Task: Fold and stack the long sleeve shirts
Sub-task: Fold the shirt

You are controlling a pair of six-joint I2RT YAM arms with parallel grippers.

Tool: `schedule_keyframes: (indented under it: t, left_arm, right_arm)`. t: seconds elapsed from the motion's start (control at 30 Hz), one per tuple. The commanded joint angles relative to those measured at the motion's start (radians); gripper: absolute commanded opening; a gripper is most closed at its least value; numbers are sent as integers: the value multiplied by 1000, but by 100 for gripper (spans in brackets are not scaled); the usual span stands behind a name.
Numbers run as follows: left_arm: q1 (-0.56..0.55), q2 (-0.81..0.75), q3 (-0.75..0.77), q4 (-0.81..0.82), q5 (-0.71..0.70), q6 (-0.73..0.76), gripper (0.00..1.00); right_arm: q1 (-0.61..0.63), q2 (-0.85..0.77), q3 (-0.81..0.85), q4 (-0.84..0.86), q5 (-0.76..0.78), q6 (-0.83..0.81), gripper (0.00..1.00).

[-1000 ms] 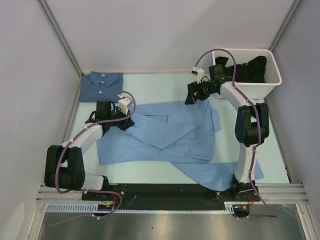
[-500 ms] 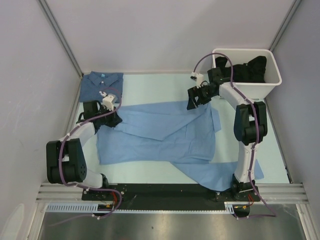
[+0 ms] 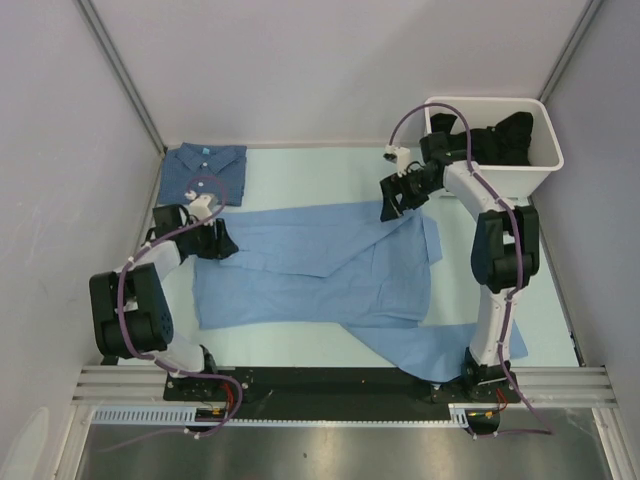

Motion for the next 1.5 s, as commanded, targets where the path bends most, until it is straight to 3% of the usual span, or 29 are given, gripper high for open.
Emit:
schedule_keyframes:
  t: [0.0, 0.07, 0.13, 0.17, 0.23, 0.37, 0.5, 0.67, 0.9, 1.17, 1.47]
  left_arm:
    - [96, -125, 30, -86, 111, 6, 65]
    - [90, -185, 18, -111, 210, 68, 85]
    - [49, -255, 7, -170, 285, 142, 94]
    - [23, -269, 15, -221, 298, 279, 94]
    - [-80, -304, 19, -366, 274, 416, 94]
    - [-171, -354, -30, -617, 255, 781, 89]
    - [-192, -398, -93, -798, 117, 1018, 80]
    - [-139, -444, -146, -945, -18, 1210, 72]
    - [-56, -470, -194, -934, -157, 1268, 69]
    - [-24, -539, -281, -850, -250, 1325, 64]
    - [-22, -573, -314, -842, -257, 1348, 47]
  right_arm:
    - [-58, -217, -54, -182, -4, -136, 89]
    - [-99, -292, -172, -277, 11, -264, 92]
    - [-168, -426, -274, -370, 51, -375, 94]
    - [-177, -472, -367, -409, 96, -492, 94]
    - [-275, -587, -452, -488, 151, -572, 95]
    - [-371, -748, -627, -538, 223, -721, 93]
    - [-262, -875, -725, -500, 179, -655, 88]
    - [29, -931, -841, -274, 190, -505, 74]
    - [183, -848, -924, -55, 216, -448, 66]
    - [269, -776, -935, 8, 254, -432, 60]
    - [355, -767, -978, 36, 285, -426, 54]
